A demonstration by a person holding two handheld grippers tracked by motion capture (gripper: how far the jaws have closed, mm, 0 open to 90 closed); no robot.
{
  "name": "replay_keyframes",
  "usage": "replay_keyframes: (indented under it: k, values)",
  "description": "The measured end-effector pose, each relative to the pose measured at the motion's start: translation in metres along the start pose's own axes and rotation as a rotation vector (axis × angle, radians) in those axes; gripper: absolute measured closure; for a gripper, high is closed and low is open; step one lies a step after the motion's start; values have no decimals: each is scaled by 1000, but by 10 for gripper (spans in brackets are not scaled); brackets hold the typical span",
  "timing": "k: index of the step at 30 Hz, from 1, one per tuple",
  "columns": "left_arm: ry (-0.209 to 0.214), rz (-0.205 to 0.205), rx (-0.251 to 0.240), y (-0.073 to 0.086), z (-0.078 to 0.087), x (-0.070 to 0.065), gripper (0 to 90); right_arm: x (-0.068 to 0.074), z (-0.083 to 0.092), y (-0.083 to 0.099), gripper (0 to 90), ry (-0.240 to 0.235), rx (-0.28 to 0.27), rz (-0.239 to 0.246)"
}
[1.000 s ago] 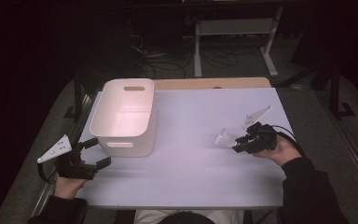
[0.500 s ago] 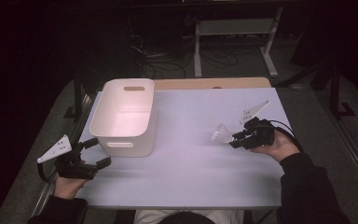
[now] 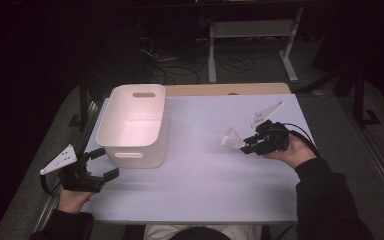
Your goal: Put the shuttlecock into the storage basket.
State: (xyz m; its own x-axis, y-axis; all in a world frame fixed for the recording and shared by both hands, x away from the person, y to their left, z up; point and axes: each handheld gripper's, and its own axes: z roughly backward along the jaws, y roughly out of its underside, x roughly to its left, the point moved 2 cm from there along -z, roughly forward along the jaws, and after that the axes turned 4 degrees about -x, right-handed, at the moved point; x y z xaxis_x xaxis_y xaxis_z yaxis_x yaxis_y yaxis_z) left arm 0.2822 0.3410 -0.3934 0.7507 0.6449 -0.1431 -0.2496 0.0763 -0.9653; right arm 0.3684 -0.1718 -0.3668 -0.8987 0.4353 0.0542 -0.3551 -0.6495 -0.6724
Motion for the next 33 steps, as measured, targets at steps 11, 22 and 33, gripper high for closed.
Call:
replay_keyframes:
  k: [11,22,33]
  values:
    - [0,0,0,0,0,0,0,2,1,-15,644,-1,-19,16]
    - [1,0,0,0,0,0,0,4,-1,-28,644,-9,-25,27]
    - [0,0,0,0,0,0,0,8,-2,-42,644,-22,-38,43]
